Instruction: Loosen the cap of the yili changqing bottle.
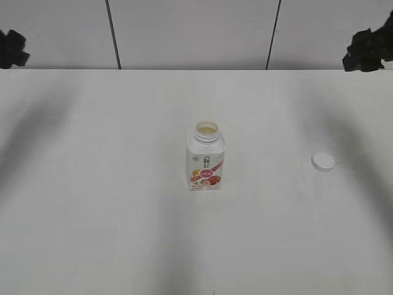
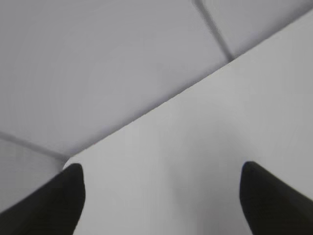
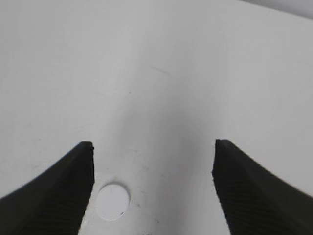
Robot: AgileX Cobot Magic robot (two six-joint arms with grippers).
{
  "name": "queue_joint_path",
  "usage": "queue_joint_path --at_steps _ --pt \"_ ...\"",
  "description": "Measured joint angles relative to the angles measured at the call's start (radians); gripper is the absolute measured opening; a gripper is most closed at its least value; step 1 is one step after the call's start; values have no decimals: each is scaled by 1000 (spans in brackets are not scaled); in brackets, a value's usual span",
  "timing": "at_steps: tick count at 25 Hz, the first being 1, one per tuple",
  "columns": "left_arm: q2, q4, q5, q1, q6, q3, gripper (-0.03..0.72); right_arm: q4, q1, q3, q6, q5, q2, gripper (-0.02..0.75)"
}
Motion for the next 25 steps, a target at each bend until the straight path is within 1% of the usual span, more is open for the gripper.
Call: queue_joint_path --at_steps 2,3,4,5,7,8,9,12,19,22,25 --pt "-26 -189 92 1 124 0 589 -21 0 -40 0 33 -1 596" --pt "-39 -324 130 1 203 -1 588 -36 0 -65 0 55 -1 596" --pt "-53 -444 169 1 310 -8 587 -47 0 -87 0 83 -1 596" --pt "-65 -607 235 1 442 -21 587 -61 0 -115 5 112 -1 596" --pt "-79 -827 363 1 632 -62 587 -84 0 -175 27 177 -1 596" --pt "-86 -916 437 1 708 -81 587 -87 -1 -201 39 216 -2 596" --pt "-90 -986 509 1 756 -105 587 -88 -1 -232 47 262 -4 596" --pt "-121 -1126 665 1 869 -161 587 -69 -1 -307 52 400 -14 596" --pt "-294 -1380 767 1 1002 -170 587 -35 -1 -331 25 581 -114 596" --pt "-386 -1460 781 1 1063 -134 587 0 -1 -307 10 621 -170 595" --pt "-483 -1486 804 1 1083 -47 587 39 -1 -241 1 630 -237 595"
